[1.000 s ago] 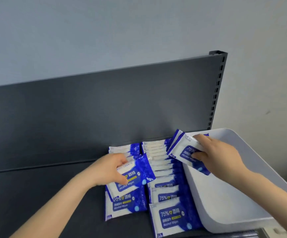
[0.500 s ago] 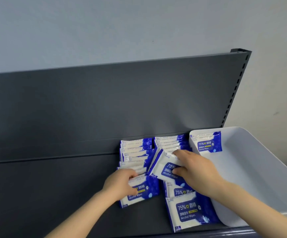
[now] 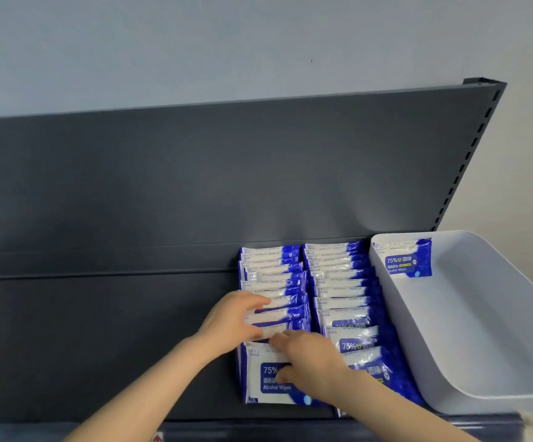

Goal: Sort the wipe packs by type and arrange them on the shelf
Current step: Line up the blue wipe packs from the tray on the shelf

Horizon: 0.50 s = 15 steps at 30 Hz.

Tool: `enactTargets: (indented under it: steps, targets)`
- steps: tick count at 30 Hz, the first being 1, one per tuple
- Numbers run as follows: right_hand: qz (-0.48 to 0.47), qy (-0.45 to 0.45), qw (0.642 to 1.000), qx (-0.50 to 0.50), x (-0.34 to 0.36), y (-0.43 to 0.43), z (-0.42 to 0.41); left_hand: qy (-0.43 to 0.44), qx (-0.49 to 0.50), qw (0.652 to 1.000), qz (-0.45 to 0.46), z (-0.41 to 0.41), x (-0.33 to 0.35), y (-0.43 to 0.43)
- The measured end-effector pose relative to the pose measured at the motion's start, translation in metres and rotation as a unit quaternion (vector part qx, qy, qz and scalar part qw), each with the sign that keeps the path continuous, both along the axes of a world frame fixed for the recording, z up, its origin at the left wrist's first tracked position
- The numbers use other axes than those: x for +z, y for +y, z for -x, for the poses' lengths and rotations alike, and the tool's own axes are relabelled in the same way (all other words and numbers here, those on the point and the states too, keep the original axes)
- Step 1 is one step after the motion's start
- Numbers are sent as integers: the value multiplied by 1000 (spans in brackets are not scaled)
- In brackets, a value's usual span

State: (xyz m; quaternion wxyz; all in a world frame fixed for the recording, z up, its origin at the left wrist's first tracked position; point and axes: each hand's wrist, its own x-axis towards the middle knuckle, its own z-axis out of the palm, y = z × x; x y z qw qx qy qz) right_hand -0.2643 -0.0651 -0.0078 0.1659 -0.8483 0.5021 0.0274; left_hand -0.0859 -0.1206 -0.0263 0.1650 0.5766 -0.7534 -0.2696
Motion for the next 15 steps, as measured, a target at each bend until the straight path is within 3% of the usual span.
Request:
enactTargets:
  steps: [4, 15]
  targets:
    - [28, 17, 999, 13, -3, 2, 6, -24, 91, 995, 19, -11, -5, 16]
    - [55, 2, 998, -16, -18, 8, 8, 108, 137, 985, 5, 0, -12, 20]
